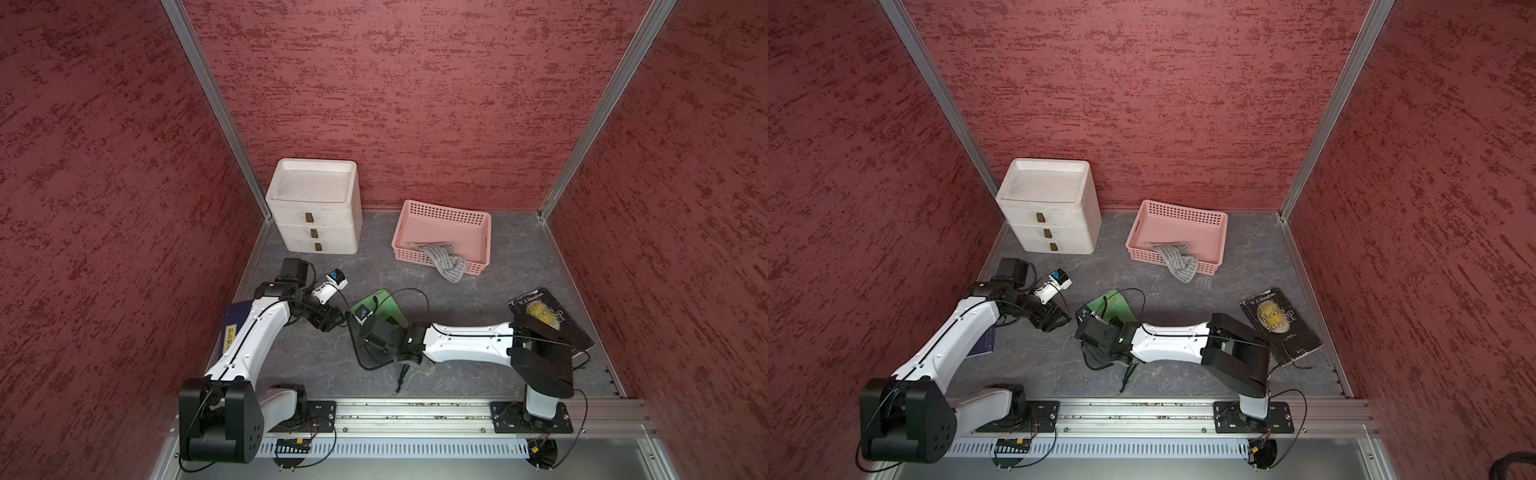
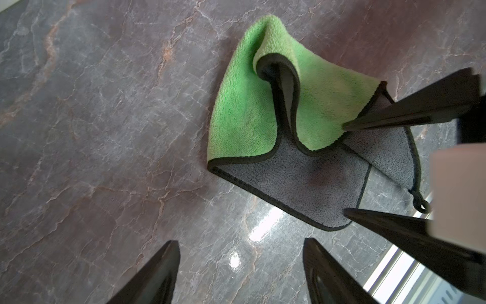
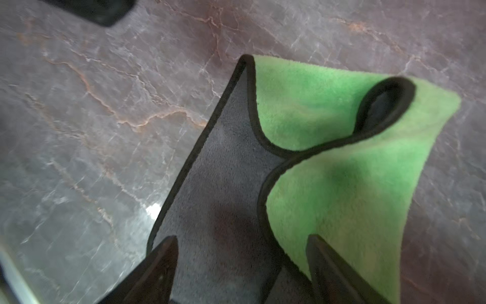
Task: Fold the square dishcloth
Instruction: Flatten out the cleaning item at the center of the board.
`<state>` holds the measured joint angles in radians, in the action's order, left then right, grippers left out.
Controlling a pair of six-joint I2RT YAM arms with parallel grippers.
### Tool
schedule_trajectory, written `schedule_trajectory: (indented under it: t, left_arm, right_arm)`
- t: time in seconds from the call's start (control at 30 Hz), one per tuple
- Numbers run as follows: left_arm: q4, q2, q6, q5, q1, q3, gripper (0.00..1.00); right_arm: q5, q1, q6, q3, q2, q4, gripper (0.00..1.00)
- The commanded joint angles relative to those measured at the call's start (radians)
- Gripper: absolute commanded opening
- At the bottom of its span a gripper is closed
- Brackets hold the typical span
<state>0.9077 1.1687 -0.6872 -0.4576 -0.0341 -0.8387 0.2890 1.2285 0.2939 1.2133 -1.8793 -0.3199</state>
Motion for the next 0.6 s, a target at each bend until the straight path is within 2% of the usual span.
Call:
schedule_trajectory:
  t: [0.0,0.2,0.33,0.43,0.57]
  left_arm:
    - [0.001,-0.042,-0.003,-0.04,-0.012,0.032,0.76]
    - [0.001,-0.102,-0.003,-0.034,-0.025,0.094,0.75]
    - [0.024,-0.128,-0.019,-0.035,-0.02,0.108,0.75]
    - [0.033,-0.147,-0.017,-0.044,-0.021,0.112,0.74]
    - [0.026,-0.192,-0.044,-0.043,-0.044,0.135,0.71]
  right_arm:
    - [0.14,-0.001,-0.016,0.056,-0.032,-0.045,0.75]
    - [0.244,-0.023,-0.036,0.073,-0.107,-0.065,0.69]
    - [0.287,-0.037,-0.046,0.065,-0.102,-0.071,0.66]
    - [0.272,-0.067,-0.056,0.041,-0.056,-0.052,0.66]
    - [0.183,-0.139,-0.068,0.014,-0.006,-0.02,0.65]
